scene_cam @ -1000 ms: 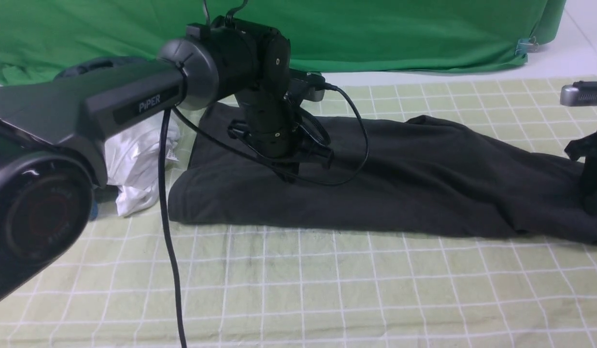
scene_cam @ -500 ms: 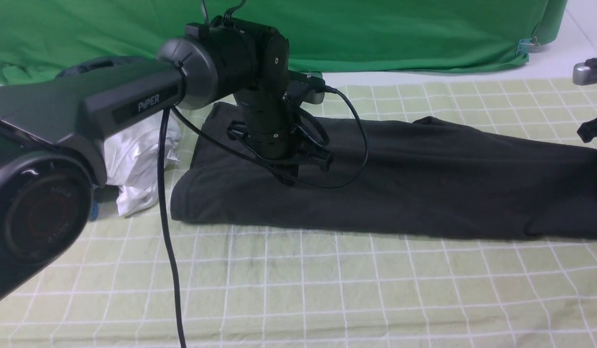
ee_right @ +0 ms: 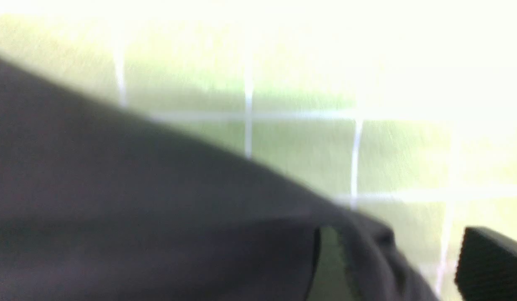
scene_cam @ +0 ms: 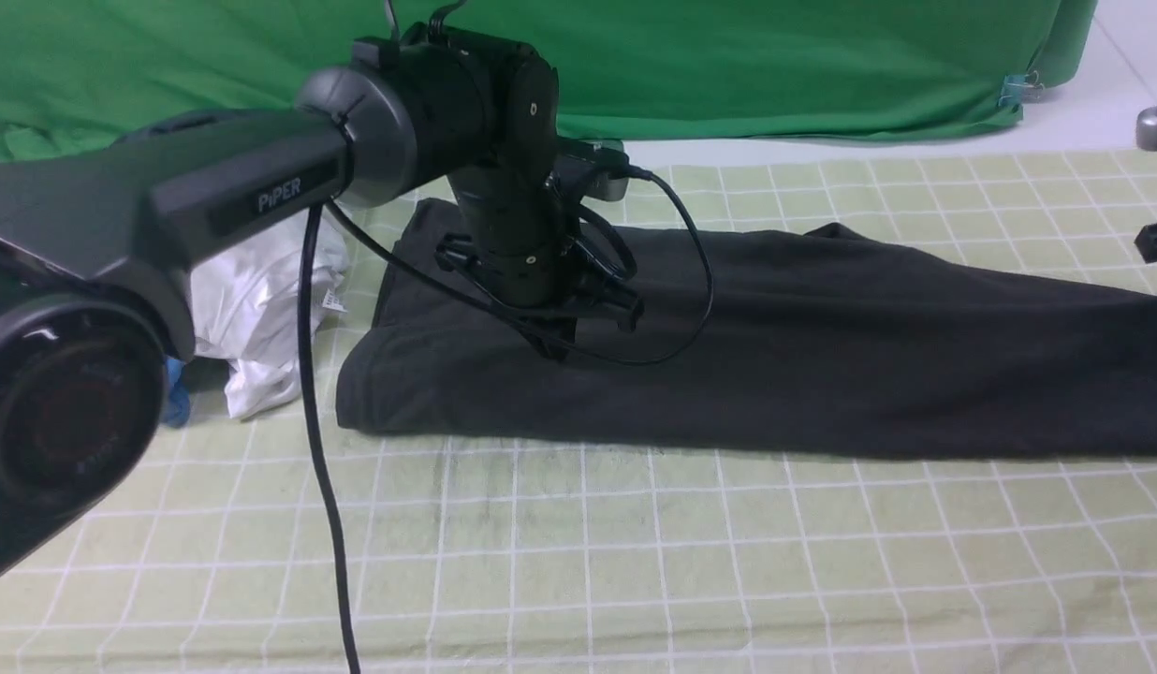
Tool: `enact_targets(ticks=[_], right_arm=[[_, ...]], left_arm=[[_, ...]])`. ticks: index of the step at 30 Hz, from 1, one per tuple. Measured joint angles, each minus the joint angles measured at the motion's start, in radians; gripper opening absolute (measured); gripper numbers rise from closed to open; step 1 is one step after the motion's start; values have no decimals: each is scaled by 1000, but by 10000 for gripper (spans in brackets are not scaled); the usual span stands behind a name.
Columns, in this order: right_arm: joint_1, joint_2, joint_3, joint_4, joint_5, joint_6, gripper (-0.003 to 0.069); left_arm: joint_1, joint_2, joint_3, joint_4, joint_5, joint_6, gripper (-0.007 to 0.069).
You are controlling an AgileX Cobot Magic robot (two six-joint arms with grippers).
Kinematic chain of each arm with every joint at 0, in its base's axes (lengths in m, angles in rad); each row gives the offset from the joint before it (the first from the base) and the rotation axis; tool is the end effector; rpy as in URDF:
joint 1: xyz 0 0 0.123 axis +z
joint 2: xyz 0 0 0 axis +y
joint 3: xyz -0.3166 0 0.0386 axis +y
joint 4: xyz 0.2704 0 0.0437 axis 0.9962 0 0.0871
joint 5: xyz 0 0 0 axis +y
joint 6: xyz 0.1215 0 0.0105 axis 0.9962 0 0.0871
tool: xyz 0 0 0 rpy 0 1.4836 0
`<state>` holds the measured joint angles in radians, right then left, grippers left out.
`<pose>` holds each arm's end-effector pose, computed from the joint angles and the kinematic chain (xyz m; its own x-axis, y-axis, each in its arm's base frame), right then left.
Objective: Fold a long-sleeved shirt over a green coffee tablecloth.
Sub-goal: 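Pull the folded dark garment lengthwise by its ends to straighten it flat on the table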
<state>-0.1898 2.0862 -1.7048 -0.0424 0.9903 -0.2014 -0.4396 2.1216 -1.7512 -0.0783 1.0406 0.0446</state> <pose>0.4816 -0.0969 0.2024 -0.9625 -0.0418 -0.2681 -0.0164 0.9952 -0.0961 0.4456 -0.2186 0.1975 -0.8750 0.4169 -0.2461 0.4439 0.8938 -0.0642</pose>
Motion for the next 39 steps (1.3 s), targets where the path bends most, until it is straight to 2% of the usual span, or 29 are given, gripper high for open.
enact_targets(ticks=[3, 7, 8, 9, 13, 15, 18, 22, 25, 29, 32, 34, 35, 36, 38, 39], right_arm=[[0, -43, 0, 0, 45, 7, 374], [-13, -147, 4, -1, 72, -9, 96], [-26, -169, 11, 3, 79, -9, 55], [-48, -193, 26, 6, 99, -9, 26], [-111, -230, 82, 20, 182, -1, 5], [-166, -233, 135, 67, 212, 14, 25], [-234, -217, 196, 160, 206, 15, 138], [-264, -181, 224, 219, 171, -1, 383], [-252, -149, 225, 235, 127, -14, 494], [-229, -107, 225, 241, 83, -16, 510], [-208, -69, 225, 243, 68, -16, 476], [-198, -38, 225, 244, 68, -16, 410], [-196, -35, 225, 244, 68, -17, 402], [-191, -12, 226, 246, 68, -32, 273], [-190, 0, 226, 245, 73, -57, 123], [-190, 1, 223, 237, 76, -64, 75]], left_arm=[[0, -18, 6, 3, 0, 0, 11], [1, -36, 54, 28, -24, -21, 11], [2, -36, 74, 28, -33, -26, 11], [7, -36, 100, 29, -46, -27, 11], [22, -36, 149, 23, -84, -32, 11], [36, -36, 163, 18, -105, -36, 11], [53, -36, 167, 9, -122, -37, 11], [80, -35, 168, -10, -132, -37, 11], [91, -28, 168, -16, -135, -38, 11], [93, -19, 168, -21, -136, -39, 11], [93, -16, 168, -23, -136, -45, 11], [93, -15, 168, -23, -136, -39, 11], [93, -15, 168, -23, -136, -38, 11], [94, -14, 168, -24, -137, -38, 11], [95, -14, 168, -26, -137, -38, 11], [95, -13, 168, -26, -137, -38, 11]])
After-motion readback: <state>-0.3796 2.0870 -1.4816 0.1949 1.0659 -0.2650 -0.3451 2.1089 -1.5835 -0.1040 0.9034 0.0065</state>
